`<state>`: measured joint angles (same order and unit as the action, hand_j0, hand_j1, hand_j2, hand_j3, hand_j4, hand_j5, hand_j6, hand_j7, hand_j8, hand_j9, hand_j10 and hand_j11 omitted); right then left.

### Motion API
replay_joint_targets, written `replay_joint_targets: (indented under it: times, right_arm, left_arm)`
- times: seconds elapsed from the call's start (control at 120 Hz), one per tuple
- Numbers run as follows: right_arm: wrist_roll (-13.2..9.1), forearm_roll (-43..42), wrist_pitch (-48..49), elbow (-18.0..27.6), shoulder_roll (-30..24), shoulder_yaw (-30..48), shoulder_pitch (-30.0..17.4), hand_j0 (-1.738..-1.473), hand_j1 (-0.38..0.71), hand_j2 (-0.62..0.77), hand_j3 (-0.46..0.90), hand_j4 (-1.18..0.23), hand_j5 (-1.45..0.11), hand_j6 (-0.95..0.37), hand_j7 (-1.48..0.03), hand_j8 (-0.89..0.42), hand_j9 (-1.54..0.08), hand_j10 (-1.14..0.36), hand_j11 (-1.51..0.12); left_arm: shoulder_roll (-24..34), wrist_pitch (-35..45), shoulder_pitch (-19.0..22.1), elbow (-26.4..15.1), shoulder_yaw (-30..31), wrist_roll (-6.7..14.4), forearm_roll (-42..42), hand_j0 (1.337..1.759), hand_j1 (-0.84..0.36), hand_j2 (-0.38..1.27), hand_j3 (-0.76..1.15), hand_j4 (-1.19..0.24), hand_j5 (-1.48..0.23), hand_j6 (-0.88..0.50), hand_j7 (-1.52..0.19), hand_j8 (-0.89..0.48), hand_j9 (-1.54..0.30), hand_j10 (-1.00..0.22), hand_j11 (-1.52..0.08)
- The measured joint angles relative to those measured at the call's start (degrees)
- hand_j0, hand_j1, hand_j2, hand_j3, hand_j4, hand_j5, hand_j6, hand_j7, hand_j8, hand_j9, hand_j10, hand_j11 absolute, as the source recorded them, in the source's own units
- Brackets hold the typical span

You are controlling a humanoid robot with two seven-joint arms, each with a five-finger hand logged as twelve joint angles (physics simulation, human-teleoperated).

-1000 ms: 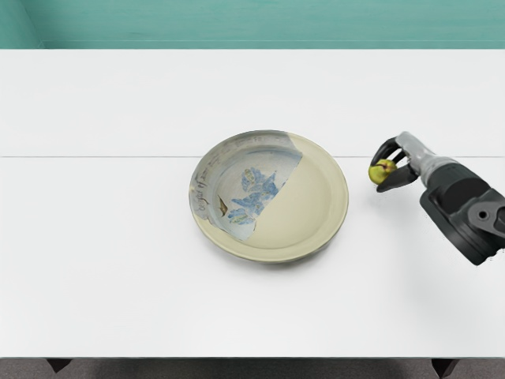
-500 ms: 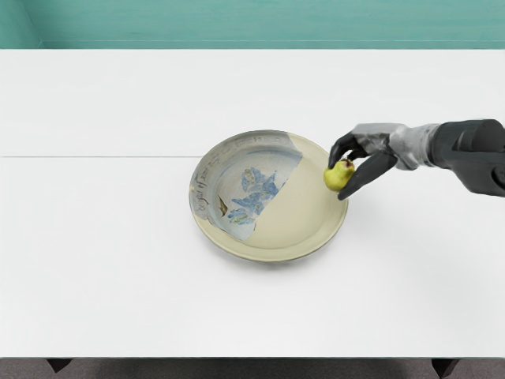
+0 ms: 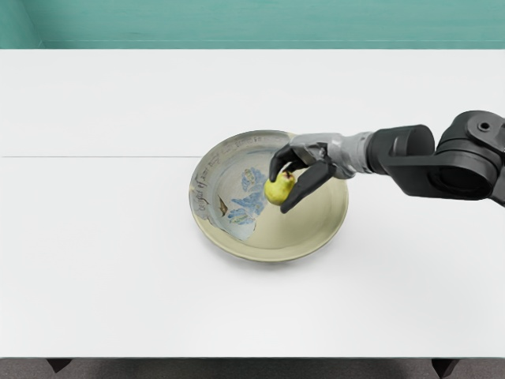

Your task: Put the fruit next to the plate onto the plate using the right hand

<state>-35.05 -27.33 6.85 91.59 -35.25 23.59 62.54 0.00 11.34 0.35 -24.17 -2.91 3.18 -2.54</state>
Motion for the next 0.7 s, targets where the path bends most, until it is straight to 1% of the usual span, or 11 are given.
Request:
replay_joint_targets:
  times: [0.058, 0.092, 0.108, 0.217, 0.283, 0.342, 0.442, 0.517, 0.558, 0.625, 0.7]
  right_arm:
    - [0.0, -0.6, -0.7, -0.3, 0.2, 0.0, -0.1, -1.645, 0.33, 0.28, 0.0, -0.83, -1.14, -0.36, -1.12, -0.36, -1.15, -0.85, -1.15]
    - [0.0, -0.9, -1.0, -0.4, 0.2, 0.0, -0.1, -1.647, 0.29, 0.25, 0.0, -0.84, -1.04, -0.35, -1.03, -0.39, -1.05, -0.78, -1.05]
    - [0.0, -0.9, -1.1, -0.4, 0.2, 0.0, -0.2, -1.648, 0.26, 0.23, 0.0, -0.83, -0.98, -0.34, -0.97, -0.38, -0.99, -0.73, -0.99]
    - [0.0, -1.1, -1.4, -0.5, 0.0, 0.0, -0.4, -1.652, 0.02, 0.13, 0.0, -0.56, -0.59, -0.19, -0.58, -0.2, -0.59, -0.44, -0.59]
    - [0.0, -1.2, -1.4, -0.5, -0.1, 0.0, -0.5, -1.653, -0.08, 0.1, 0.0, -0.41, -0.42, -0.12, -0.42, -0.12, -0.43, -0.32, -0.43]
    - [0.0, -1.1, -1.4, -0.5, -0.2, 0.0, -0.5, -1.655, -0.15, 0.07, 0.0, -0.31, -0.32, -0.09, -0.31, -0.09, -0.32, -0.24, -0.32]
    - [0.0, -0.9, -1.2, -0.3, -0.2, 0.2, -0.5, -1.656, -0.23, 0.04, 0.0, -0.19, -0.19, -0.06, -0.19, -0.06, -0.2, -0.15, -0.2]
    - [0.0, -0.5, -0.6, -0.1, -0.6, 0.5, -0.5, -1.657, -0.26, 0.03, 0.0, -0.13, -0.14, -0.04, -0.13, -0.04, -0.14, -0.1, -0.14]
    - [0.0, 0.7, 1.7, 0.0, -1.7, 1.4, -0.5, -1.657, -0.28, 0.03, 0.0, -0.11, -0.11, -0.03, -0.11, -0.03, -0.11, -0.08, -0.11]
    - [0.0, 5.8, 8.4, 0.1, -6.1, 3.4, -0.6, -1.657, -0.3, 0.02, 0.0, -0.08, -0.08, -0.03, -0.08, -0.02, -0.08, -0.06, -0.08]
    - [0.0, 12.8, 17.5, 0.0, -14.7, 5.1, -0.6, -1.657, -0.31, 0.01, 0.0, -0.05, -0.06, -0.02, -0.05, -0.02, -0.06, -0.04, -0.06]
  left_arm:
    - [0.0, 0.0, 0.0, 0.0, 0.0, 0.0, 0.0, 1.658, 0.34, 0.0, 0.0, 0.0, -0.01, 0.0, -0.01, 0.0, -0.01, 0.0, -0.01]
    - [0.0, 0.0, 0.0, 0.0, 0.0, 0.0, 0.0, 1.658, 0.34, 0.0, 0.0, 0.0, -0.01, 0.0, -0.01, 0.0, -0.01, 0.0, -0.01]
    - [0.0, 0.0, 0.0, 0.0, 0.0, 0.0, 0.0, 1.658, 0.34, 0.0, 0.0, 0.0, -0.01, 0.0, -0.01, 0.0, -0.01, 0.0, -0.01]
    - [0.0, 0.0, 0.0, 0.0, 0.0, 0.0, 0.0, 1.658, 0.34, 0.0, 0.0, 0.0, -0.01, 0.0, -0.01, 0.0, -0.01, 0.0, -0.01]
    - [0.0, 0.0, 0.0, 0.0, 0.0, 0.0, 0.0, 1.658, 0.34, 0.0, 0.0, 0.0, -0.01, 0.0, -0.01, 0.0, -0.01, 0.0, -0.01]
    - [0.0, 0.0, 0.0, 0.0, 0.0, 0.0, 0.0, 1.658, 0.34, 0.0, 0.0, 0.0, -0.01, 0.0, -0.01, 0.0, -0.01, 0.0, -0.01]
    - [0.0, 0.0, -0.3, 0.0, 0.0, 0.0, 0.0, 1.658, 0.34, 0.0, 0.0, 0.0, -0.01, 0.0, -0.01, 0.0, -0.01, 0.0, -0.01]
    - [0.0, 0.0, -0.4, 0.0, 0.0, 0.0, 0.0, 1.658, 0.34, 0.0, 0.0, 0.0, -0.01, 0.0, -0.01, 0.0, -0.01, 0.0, -0.01]
    - [0.0, 0.0, -0.4, 0.0, 0.0, 0.0, 0.0, 1.658, 0.34, 0.0, 0.0, 0.0, -0.01, 0.0, -0.01, 0.0, -0.01, 0.0, -0.01]
    - [0.0, 0.0, -1.0, -0.1, -0.1, 0.0, 0.0, 1.658, 0.34, 0.0, 0.0, 0.0, -0.01, 0.0, -0.01, 0.0, -0.01, 0.0, -0.01]
    - [0.0, 0.0, -1.1, -0.2, 0.0, 0.0, 0.1, 1.658, 0.34, 0.0, 0.0, 0.0, -0.01, 0.0, -0.01, 0.0, -0.01, 0.0, -0.01]
